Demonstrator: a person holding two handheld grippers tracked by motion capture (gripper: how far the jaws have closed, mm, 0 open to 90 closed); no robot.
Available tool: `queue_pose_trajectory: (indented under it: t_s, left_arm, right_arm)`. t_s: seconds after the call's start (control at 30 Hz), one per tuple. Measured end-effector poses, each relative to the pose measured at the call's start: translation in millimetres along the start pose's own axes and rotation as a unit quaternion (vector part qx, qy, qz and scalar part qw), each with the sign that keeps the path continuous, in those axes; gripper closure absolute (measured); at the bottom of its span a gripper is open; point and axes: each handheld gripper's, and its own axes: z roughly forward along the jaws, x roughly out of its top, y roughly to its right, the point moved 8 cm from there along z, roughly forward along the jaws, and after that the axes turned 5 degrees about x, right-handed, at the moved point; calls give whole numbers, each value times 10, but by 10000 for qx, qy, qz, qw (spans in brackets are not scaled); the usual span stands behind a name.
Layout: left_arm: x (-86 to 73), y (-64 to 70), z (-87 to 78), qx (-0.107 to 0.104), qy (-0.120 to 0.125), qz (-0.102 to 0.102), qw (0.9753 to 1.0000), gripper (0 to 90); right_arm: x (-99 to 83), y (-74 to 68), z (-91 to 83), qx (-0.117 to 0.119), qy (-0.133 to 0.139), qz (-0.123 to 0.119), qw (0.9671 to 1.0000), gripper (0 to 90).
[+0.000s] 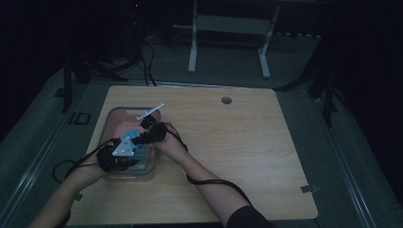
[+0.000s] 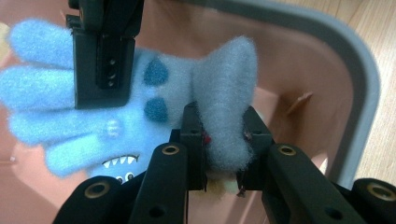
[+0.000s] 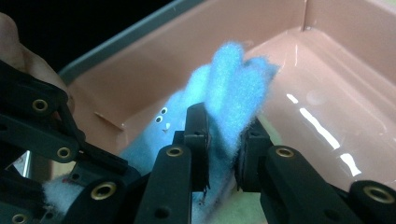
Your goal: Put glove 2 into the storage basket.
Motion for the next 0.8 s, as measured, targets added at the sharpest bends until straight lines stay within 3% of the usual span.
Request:
queue_pose_trajectory:
  t_s: [0.17, 0.33, 0.43, 0.53, 0.73, 0.8]
  left_arm:
    - [-13, -17, 51, -133, -185, -96, 9997, 757]
    - [-14, -20, 73, -174, -281, -160, 9993, 705]
    - [-19, -26, 63, -142, -295, -205, 9993, 590]
    - [-8, -51, 40, 56, -247, -331, 9991, 456]
    - [78, -122, -83, 173, 26, -789, 9967, 183]
    - [114, -149, -126, 232, 104, -936, 9953, 161]
  right_arm:
    - [9, 19, 50, -141, -169, 54, 9997, 759]
    - [16, 17, 76, -172, -265, 165, 9994, 669]
    - [39, 13, 51, -171, -198, 112, 9996, 537]
    - [61, 31, -7, -272, -150, 52, 9995, 426]
    - [129, 51, -164, -244, 125, 49, 9996, 210]
    - [141, 31, -217, -203, 208, 19, 9996, 172]
